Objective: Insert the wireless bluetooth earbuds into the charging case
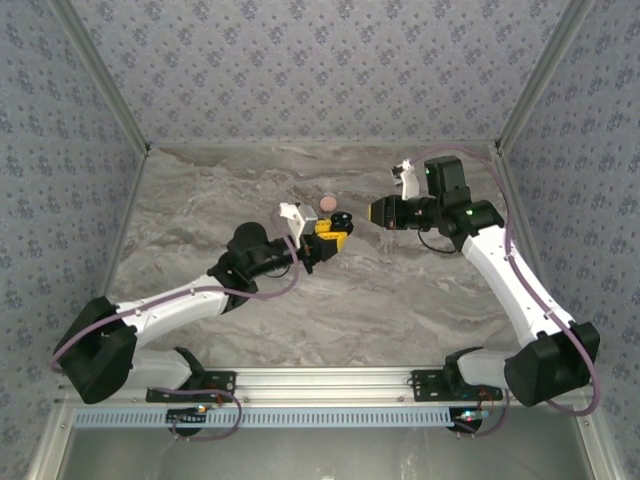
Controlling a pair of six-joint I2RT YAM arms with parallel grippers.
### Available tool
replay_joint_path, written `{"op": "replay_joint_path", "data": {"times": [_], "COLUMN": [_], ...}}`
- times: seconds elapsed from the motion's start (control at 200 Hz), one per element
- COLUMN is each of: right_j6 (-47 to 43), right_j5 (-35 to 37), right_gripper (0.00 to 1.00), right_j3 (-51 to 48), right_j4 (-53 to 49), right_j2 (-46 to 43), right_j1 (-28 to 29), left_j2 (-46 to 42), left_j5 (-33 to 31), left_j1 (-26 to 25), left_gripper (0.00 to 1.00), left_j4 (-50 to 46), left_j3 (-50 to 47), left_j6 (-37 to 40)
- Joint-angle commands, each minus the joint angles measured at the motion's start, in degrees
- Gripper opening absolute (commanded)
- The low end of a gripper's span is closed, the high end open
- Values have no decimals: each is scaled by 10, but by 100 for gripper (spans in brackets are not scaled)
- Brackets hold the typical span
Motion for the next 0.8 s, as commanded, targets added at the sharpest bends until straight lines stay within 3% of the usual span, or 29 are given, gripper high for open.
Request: {"op": "replay_joint_path", "data": {"times": [0.0, 0.235, 0.8], "right_j6": [0, 13, 36], "right_j5": [-89, -136, -224], "right_gripper": [12, 9, 9], "right_j3": [-5, -6, -6], "right_j4": [39, 74, 131], "right_j2": [6, 18, -19], "right_j1": [-6, -6, 5], "left_j2": [-1, 8, 28], "left_j5": [59, 94, 81], "left_j1": [-3, -4, -1], "left_gripper": [21, 21, 22], "left_j4": [43, 56, 54], "left_j3": [37, 51, 46], "left_j6": [-21, -41, -47]}}
